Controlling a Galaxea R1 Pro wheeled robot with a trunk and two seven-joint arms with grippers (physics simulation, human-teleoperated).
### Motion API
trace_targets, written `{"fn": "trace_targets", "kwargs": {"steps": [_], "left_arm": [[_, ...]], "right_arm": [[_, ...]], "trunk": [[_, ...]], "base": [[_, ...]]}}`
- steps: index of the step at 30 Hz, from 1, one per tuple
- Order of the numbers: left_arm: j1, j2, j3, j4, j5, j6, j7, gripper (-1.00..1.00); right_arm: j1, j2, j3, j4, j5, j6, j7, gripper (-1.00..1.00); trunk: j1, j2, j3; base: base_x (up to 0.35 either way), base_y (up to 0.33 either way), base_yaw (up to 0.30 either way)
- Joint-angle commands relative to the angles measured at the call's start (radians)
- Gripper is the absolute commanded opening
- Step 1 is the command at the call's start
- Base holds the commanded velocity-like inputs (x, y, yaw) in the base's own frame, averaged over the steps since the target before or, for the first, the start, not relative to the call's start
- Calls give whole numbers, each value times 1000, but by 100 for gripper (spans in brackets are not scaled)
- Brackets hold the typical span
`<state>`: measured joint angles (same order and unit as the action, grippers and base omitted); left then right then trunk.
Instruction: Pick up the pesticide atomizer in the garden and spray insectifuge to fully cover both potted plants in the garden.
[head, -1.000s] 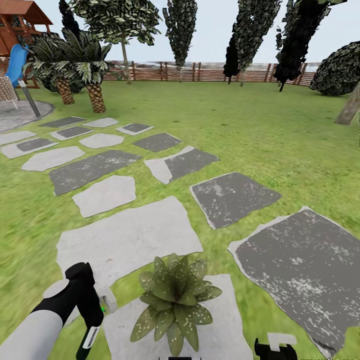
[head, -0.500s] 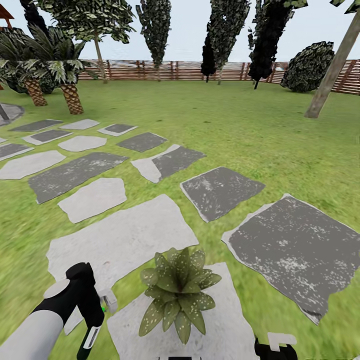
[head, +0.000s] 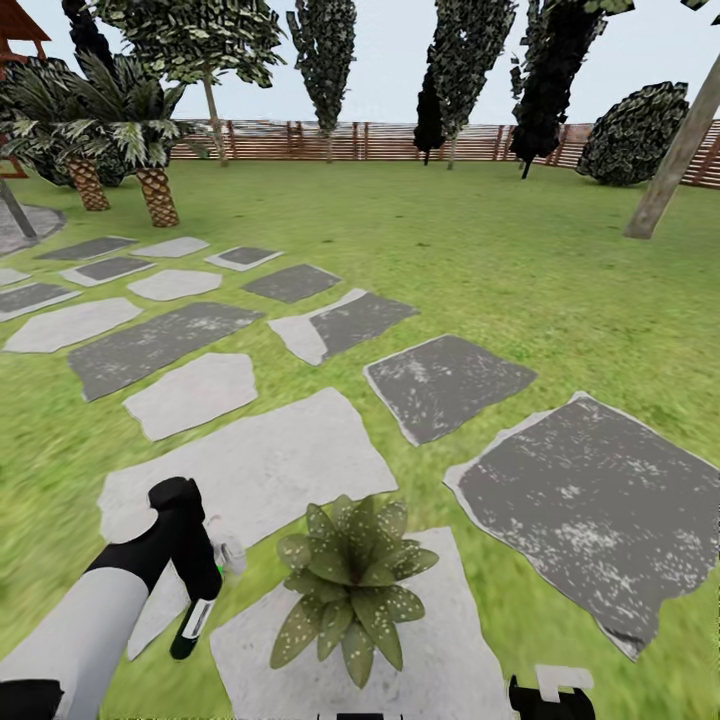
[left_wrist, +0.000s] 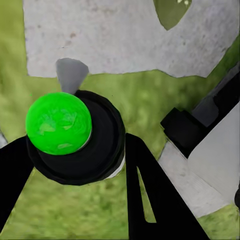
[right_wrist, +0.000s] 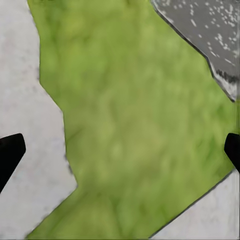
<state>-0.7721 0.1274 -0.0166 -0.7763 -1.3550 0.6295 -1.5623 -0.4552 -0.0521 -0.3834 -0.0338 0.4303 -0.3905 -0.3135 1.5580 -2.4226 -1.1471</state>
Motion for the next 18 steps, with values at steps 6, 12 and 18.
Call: {"fn": "trace_targets", "kwargs": {"steps": [6, 12, 18], "left_arm": [[-33, -33, -3, -1, -65, 10, -9, -100], [-39, -53, -3, -1, -163, 12, -9, -100], [-39, -55, 0, -1, -167, 13, -9, -100]], "right_arm": [[0, 0, -6, 3, 14, -2, -1, 100], [-1, -1, -6, 3, 13, -2, -2, 100], [-1, 3, -6, 3, 13, -2, -4, 100]], "trunk": [[0, 0, -1], [0, 0, -1], [0, 0, -1]], "base": [[-97, -270, 13], [-178, -254, 0], [-57, -267, 225]]}}
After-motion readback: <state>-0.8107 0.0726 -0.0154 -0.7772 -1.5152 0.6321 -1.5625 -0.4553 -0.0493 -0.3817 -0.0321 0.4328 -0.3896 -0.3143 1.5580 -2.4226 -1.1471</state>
